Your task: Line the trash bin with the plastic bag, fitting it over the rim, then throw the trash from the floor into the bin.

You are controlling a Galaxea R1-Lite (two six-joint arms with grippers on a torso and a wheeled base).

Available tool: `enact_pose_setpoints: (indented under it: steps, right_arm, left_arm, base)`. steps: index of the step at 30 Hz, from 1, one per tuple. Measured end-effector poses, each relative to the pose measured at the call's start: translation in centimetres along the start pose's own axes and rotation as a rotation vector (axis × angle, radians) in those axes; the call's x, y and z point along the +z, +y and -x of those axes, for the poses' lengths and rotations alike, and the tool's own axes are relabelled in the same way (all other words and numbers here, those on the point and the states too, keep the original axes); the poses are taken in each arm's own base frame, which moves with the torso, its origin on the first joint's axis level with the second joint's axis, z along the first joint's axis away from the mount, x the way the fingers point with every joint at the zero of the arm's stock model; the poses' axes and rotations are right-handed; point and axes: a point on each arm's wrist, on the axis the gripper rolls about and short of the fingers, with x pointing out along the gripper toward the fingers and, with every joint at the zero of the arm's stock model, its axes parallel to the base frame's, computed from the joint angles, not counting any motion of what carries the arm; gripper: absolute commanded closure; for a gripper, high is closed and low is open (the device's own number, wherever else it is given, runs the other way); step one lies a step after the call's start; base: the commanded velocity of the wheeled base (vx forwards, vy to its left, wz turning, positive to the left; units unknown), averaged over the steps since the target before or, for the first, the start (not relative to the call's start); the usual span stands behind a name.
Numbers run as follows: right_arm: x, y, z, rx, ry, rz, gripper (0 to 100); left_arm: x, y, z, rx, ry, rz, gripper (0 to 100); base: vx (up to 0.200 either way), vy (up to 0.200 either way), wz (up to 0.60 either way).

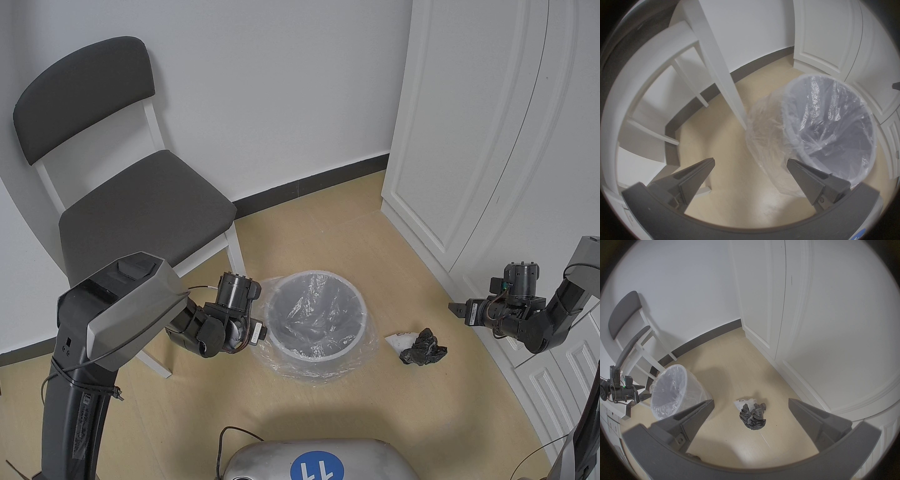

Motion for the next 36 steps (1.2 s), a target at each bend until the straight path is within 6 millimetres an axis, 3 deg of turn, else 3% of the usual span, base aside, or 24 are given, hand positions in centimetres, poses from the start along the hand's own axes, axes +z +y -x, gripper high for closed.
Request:
enact_pose_setpoints:
  steps: [11, 22, 29, 36]
  right_arm:
    - [-0.2, 0.0, 0.0, 0.0, 0.005, 0.001, 0]
    - [-0.7, 0.3, -0.3, 0.007, 0.021, 0.009, 0]
    - [-1.2, 1.3, -0.4, 0.032, 0.038, 0.024, 0]
    - [-3.0, 4.2, 0.3, 0.101, 0.092, 0.123, 0]
  left_arm:
    - [-1.1, 0.2, -2.7, -0.091, 0.038, 0.064, 0]
    - [-2.0, 0.2, -3.3, -0.134, 0.076, 0.065, 0]
    - [-3.1, 1.2, -1.7, -0.128, 0.099, 0.068, 0]
    - [-3.0, 2.0, 1.0, -0.144, -0.051, 0.102, 0]
  base:
    - [0.0, 0.0, 0.0]
    - [0.0, 0.0, 0.0]
    - [0.0, 0.0, 0.0]
    - [0.0, 0.0, 0.0]
